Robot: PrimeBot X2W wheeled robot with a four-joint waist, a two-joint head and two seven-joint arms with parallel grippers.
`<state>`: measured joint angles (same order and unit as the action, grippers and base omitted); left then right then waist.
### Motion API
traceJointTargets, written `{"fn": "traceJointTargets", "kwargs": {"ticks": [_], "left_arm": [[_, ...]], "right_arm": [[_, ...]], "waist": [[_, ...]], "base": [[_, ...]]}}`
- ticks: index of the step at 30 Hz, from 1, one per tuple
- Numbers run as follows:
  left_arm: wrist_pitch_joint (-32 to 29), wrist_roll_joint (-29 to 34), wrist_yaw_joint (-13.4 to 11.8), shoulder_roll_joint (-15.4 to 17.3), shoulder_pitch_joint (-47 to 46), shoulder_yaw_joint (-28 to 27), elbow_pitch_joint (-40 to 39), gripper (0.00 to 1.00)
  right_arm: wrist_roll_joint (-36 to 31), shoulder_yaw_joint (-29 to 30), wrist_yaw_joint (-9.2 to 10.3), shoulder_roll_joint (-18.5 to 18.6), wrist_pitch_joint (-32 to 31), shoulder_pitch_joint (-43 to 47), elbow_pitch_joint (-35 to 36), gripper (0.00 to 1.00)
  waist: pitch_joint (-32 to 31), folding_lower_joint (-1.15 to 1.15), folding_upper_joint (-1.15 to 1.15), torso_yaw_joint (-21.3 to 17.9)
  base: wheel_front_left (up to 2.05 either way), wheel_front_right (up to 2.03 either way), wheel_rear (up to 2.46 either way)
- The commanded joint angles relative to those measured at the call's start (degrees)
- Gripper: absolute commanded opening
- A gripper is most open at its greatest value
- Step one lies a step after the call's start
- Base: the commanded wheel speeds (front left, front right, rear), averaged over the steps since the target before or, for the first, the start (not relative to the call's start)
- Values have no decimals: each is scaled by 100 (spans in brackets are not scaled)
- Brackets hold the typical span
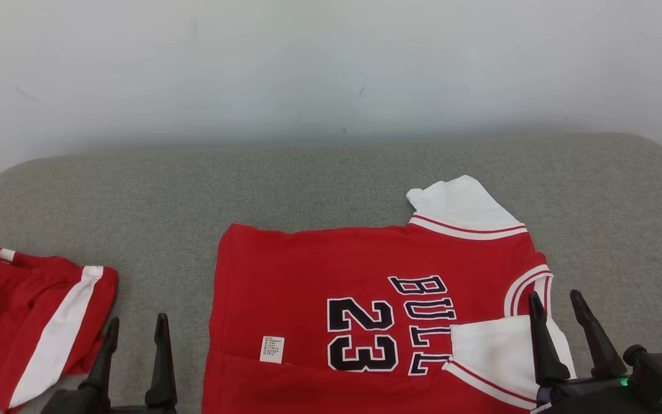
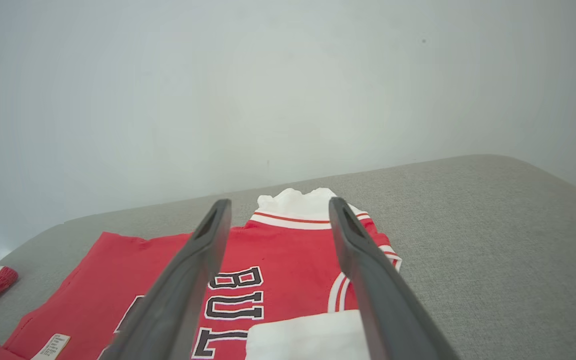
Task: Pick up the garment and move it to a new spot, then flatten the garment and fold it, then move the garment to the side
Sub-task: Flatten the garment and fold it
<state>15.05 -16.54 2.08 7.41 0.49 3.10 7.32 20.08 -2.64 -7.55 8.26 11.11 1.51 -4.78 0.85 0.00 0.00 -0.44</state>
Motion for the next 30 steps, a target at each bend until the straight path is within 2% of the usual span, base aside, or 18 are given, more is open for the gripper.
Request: {"fn": "traceJointTargets", "kwargs": {"ticks": [1,18,30], "left_arm": [[17,124,53,-33,-69,-87,-102,100],[17,288,441,-66,361,-452,-297,100],[18,238,520,-112,470,-569,-152,100]], "right_arm": [[-84,-69,13,-7,124,-86,-62,100],[-264,40,13,-43,397,147,-202,100],[-303,15,13,-38,411,242,-291,100]], "waist": [[-12,0,0,-5],[-88,0,0,-28],[-98,0,0,9]], "base": [[0,0,0],[0,0,0],[0,0,0]]}}
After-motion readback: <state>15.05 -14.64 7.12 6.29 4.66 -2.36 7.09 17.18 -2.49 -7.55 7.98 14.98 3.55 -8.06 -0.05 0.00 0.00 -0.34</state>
